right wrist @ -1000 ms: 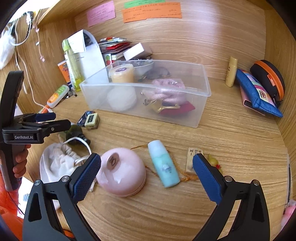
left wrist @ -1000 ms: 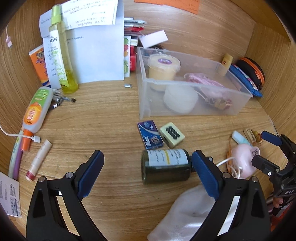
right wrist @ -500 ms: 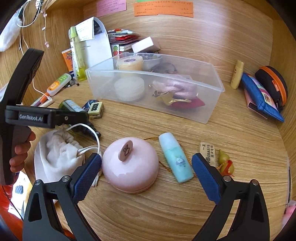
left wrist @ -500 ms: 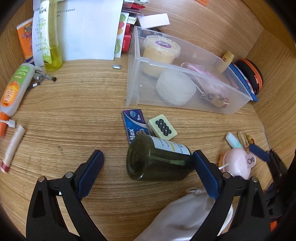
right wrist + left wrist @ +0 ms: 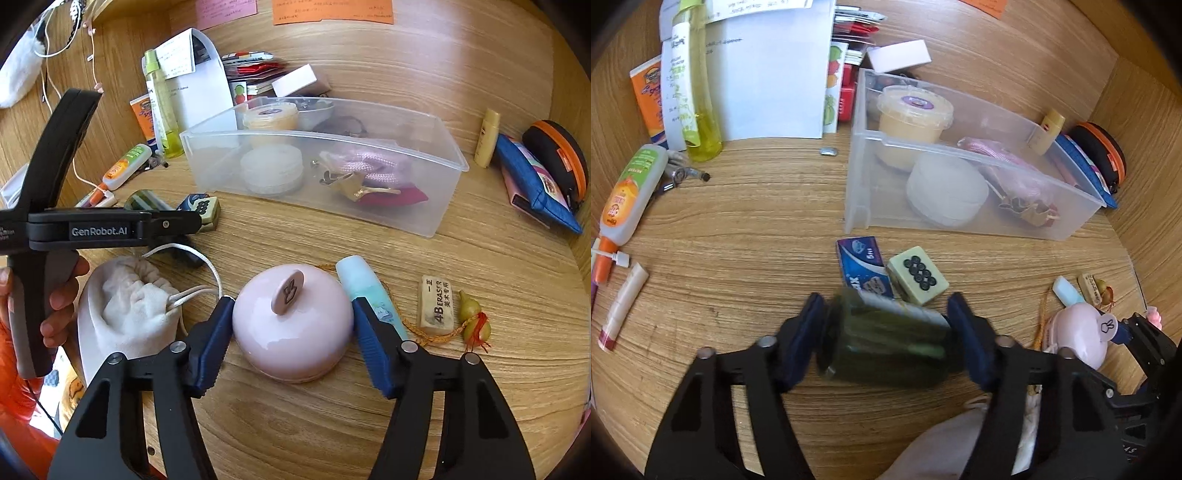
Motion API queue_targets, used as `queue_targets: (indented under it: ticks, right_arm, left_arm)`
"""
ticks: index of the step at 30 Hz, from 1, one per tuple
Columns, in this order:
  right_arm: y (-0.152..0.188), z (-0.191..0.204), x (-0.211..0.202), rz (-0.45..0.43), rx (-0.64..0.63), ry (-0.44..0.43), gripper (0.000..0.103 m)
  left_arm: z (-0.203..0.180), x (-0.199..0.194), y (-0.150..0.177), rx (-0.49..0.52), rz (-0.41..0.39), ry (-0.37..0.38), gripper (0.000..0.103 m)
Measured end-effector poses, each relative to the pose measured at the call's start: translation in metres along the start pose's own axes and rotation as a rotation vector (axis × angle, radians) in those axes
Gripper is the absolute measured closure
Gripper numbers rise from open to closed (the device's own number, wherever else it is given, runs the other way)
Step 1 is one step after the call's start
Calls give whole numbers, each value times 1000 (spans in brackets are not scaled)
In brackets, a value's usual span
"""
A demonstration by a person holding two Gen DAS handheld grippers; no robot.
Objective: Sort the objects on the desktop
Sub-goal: 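Grasp the dark green bottle with the left gripper while the right grasps the pink round case, then carry the green bottle and pink case into the clear box and release both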
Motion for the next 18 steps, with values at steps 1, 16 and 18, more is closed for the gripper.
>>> queue_targets:
  ticks: [1, 16, 18]
  right_arm:
    - [0, -2, -1, 0, 7, -10, 42]
    - [-19, -25, -36, -97, 79, -27, 42]
    - [-22, -29, -39, -106, 86, -22, 42]
  left_arm:
    - [1, -1, 0, -6, -6, -2, 39]
    - [9, -31, -5, -40, -117, -32, 39]
    - [8, -40, -9, -39, -144, -33, 39]
Point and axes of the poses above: each gripper's, at about its wrist camera, not at the fingertips, and x roughly the way its jaws point, z to its left, y to its underside, the point moved 6 cm from there along x, roughly the way its jaws point, and after that the axes turned 13 degrees about z, right-handed, at the moved point
